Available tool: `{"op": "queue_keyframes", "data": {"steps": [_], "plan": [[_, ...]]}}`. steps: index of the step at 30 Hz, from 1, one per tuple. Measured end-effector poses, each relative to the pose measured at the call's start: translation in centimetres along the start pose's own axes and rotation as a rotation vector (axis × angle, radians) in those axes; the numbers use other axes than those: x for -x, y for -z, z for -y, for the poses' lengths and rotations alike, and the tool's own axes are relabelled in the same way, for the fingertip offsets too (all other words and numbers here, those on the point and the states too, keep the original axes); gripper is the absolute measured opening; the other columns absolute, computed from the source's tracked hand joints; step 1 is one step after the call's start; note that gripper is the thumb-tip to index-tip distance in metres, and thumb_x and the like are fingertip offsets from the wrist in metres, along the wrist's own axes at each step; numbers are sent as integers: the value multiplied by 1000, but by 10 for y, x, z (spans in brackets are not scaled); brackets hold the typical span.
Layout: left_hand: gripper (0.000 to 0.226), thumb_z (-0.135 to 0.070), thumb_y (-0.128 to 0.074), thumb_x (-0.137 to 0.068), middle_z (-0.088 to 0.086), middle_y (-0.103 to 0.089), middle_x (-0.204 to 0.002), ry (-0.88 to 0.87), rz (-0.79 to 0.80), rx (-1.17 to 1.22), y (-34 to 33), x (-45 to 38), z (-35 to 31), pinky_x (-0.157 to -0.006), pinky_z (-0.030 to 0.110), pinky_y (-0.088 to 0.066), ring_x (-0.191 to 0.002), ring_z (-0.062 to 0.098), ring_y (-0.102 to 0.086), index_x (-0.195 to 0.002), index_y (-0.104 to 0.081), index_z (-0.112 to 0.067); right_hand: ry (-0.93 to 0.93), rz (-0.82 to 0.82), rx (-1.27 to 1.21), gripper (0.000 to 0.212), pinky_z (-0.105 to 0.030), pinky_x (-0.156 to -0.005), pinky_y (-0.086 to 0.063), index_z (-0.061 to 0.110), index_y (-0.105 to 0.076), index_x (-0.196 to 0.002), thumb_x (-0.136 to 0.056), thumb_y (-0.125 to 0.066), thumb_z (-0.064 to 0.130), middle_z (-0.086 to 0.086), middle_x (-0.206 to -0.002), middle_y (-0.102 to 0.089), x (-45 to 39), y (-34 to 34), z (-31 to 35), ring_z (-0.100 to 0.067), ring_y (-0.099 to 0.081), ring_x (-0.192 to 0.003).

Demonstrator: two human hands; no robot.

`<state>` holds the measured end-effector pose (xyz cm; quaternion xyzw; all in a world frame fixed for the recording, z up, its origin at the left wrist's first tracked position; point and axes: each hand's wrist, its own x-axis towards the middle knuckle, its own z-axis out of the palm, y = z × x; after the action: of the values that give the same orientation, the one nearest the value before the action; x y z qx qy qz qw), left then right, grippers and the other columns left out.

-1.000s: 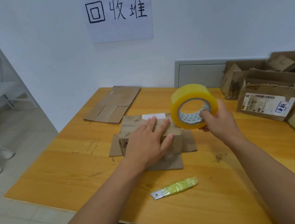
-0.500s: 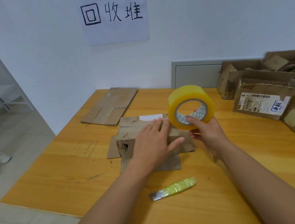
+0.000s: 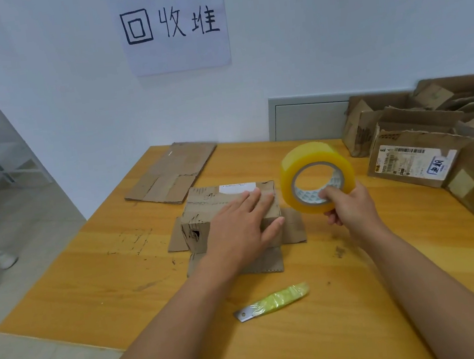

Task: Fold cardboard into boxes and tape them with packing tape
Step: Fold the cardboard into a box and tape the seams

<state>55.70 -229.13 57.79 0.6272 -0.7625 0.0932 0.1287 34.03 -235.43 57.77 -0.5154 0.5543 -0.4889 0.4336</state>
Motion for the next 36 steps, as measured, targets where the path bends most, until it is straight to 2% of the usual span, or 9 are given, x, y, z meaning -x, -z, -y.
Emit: {"op": "queue_keyframes", "data": {"steps": [3, 6, 9, 11, 16, 20, 26, 30, 36], "plan": [[65, -67, -18, -94, 1, -47, -151, -10, -17, 1, -1, 0, -1, -112, 36, -36, -142, 21, -41, -147, -42, -39, -32, 44, 18, 22, -25, -38, -39, 7, -60, -110, -90, -65, 16, -11, -70, -58, 1, 2, -5, -21, -53, -46], [62, -56, -29, -96, 7, -56, -143, -47, -60, -5, -1, -4, -6, -112, 37, -36, -137, 25, -47, -141, -56, -23, -50, 79, 36, 22, -27, -38, -39, 6, -59, -110, -91, -65, 16, -13, -68, -60, 0, 0, -10, -20, -54, -44], [64, -50, -21, -102, 5, -26, -162, -124, 15, -2, 2, -10, -11, -121, 29, -6, -151, 16, -17, -154, -32, -13, -53, 130, 42, 26, -30, -43, -41, 3, -61, -110, -91, -67, 19, -13, -64, -64, 1, -3, -18, -21, -58, -47], [64, -52, -19, -104, 1, -14, -165, -106, 63, 37, 3, -12, -10, -120, 25, -1, -152, 13, -8, -157, -19, -16, -56, 139, 39, 26, -31, -44, -41, 3, -62, -109, -91, -68, 21, -11, -63, -65, 3, -3, -19, -21, -59, -49], [76, -58, 7, -94, 1, -10, -166, -121, 80, -26, 2, -11, -8, -122, 29, -7, -153, 14, -8, -159, -10, -22, -69, 127, 46, 18, -29, -44, -41, 4, -62, -99, -91, -66, 20, -10, -64, -62, 2, 7, -13, -19, -55, -47], [55, -50, -15, -106, -1, -10, -166, -108, 91, 9, 6, -11, -9, -121, 30, -12, -153, 14, -8, -158, -13, -32, 51, 29, 147, 16, -31, -57, -44, 20, -56, -101, -89, -66, 17, -1, -80, -60, 1, 28, -8, -18, -55, -65], [58, -53, -11, -103, -11, -13, -165, -112, 77, 24, 6, -9, -10, -120, 30, -15, -152, 12, -12, -156, -26, -33, 162, -114, 577, 14, -37, -67, -42, 21, -56, -97, -89, -67, 25, 0, -85, -62, 1, 84, -9, -27, -57, -83], [54, -47, -17, -106, -16, -15, -163, -112, 101, 29, 4, -13, -12, -122, 30, -12, -152, 11, -12, -155, -28, -30, 132, -155, 523, 29, -36, -75, -43, 20, -60, -111, -85, -70, 24, -6, -104, -65, 6, 81, -29, -29, -58, -96], [45, -38, -32, -104, -4, -42, -154, -100, 40, -35, 1, -21, -21, -116, 35, -24, -141, 21, -36, -141, -47, -20, 2, -93, 448, 48, -38, -77, -48, 18, -53, -122, -83, -76, 36, -3, -110, -65, 12, 79, -39, -28, -61, -102]]}}
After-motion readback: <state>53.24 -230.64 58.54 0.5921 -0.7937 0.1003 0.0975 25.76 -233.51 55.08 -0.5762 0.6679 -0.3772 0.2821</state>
